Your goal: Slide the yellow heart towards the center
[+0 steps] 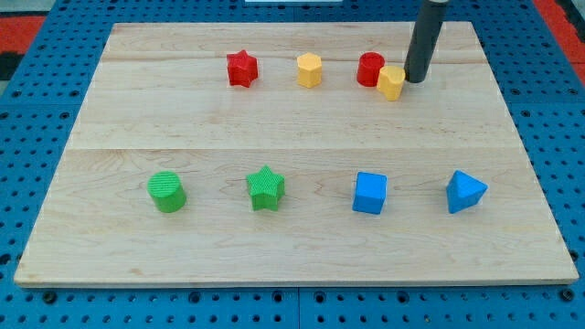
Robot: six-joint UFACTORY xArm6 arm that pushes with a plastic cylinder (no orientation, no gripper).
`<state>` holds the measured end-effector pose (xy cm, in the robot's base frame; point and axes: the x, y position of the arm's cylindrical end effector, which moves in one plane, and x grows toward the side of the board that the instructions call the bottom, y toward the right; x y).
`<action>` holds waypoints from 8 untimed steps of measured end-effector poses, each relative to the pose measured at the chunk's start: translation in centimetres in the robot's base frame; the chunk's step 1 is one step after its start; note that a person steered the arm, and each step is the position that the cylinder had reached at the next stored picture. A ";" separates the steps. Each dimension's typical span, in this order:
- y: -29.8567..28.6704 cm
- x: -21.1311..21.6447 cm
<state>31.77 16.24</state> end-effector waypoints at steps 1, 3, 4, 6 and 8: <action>-3.2 0.3; -8.1 2.4; -7.3 3.9; -8.0 6.5; -4.3 7.8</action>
